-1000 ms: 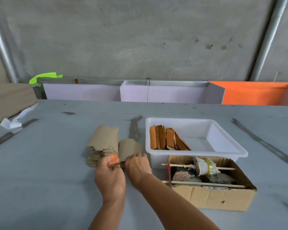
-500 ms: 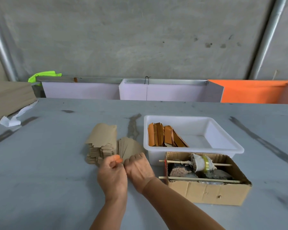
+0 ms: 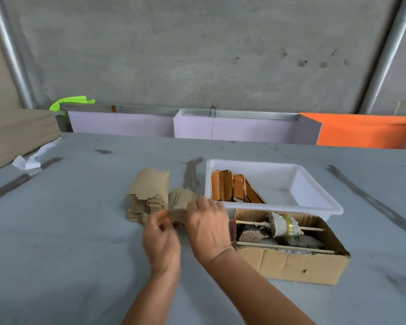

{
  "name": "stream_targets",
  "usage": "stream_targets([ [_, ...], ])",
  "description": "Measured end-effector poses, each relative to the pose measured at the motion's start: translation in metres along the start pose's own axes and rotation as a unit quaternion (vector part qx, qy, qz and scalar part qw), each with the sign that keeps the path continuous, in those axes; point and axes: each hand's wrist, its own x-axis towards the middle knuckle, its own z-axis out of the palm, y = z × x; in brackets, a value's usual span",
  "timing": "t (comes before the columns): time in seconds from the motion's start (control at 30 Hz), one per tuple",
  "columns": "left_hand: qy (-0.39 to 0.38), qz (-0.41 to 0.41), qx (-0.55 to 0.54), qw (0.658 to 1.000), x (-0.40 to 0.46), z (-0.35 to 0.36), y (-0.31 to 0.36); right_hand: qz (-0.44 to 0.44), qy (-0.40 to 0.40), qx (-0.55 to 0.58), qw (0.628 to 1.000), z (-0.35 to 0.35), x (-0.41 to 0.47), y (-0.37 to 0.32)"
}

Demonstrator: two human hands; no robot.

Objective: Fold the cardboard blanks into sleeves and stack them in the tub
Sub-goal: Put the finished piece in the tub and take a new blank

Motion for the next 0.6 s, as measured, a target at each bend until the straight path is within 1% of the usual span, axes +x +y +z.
stream_targets([
  [0.03, -0.009, 0.008, 0.006, 1.0, 0.0, -0.001, 0.002, 0.024, -0.003, 0.018, 1.0, -0.007, 0.004, 0.004],
  [0.1, -0.034, 0.028, 0.013, 0.999, -0.001, -0.002, 0.005, 0.091, -0.026, 0.109, 0.99, -0.018, 0.011, 0.017],
  [0.13, -0.05, 0.033, 0.013, 0.998, -0.001, -0.003, 0.008, 0.126, -0.05, 0.161, 0.978, -0.023, 0.015, 0.024],
  [0.17, -0.065, 0.033, 0.011, 0.997, -0.001, -0.004, 0.012, 0.165, -0.066, 0.234, 0.956, -0.026, 0.016, 0.032],
  [0.2, -0.083, 0.029, 0.004, 0.996, -0.001, -0.004, 0.017, 0.204, -0.066, 0.316, 0.924, -0.028, 0.016, 0.04],
  [0.23, -0.101, 0.02, -0.012, 0.995, -0.001, -0.005, 0.023, 0.245, -0.073, 0.394, 0.883, -0.031, 0.015, 0.048],
  [0.3, -0.123, -0.016, -0.067, 0.99, -0.003, -0.007, 0.035, 0.31, -0.097, 0.503, 0.801, -0.036, 0.012, 0.058],
  [0.33, -0.129, -0.035, -0.093, 0.987, -0.005, -0.008, 0.04, 0.333, -0.113, 0.529, 0.772, -0.039, 0.009, 0.062],
  [0.37, -0.133, -0.05, -0.105, 0.984, -0.007, -0.009, 0.044, 0.348, -0.129, 0.543, 0.753, -0.041, 0.005, 0.066],
  [0.47, -0.149, -0.07, -0.102, 0.981, -0.014, -0.008, 0.051, 0.377, -0.162, 0.567, 0.714, -0.054, -0.006, 0.076],
  [0.53, -0.173, -0.076, -0.1, 0.977, -0.021, -0.009, 0.054, 0.383, -0.16, 0.58, 0.701, -0.061, -0.014, 0.083],
  [0.6, -0.201, -0.072, -0.078, 0.974, -0.027, -0.011, 0.055, 0.379, -0.145, 0.583, 0.704, -0.066, -0.021, 0.091],
])
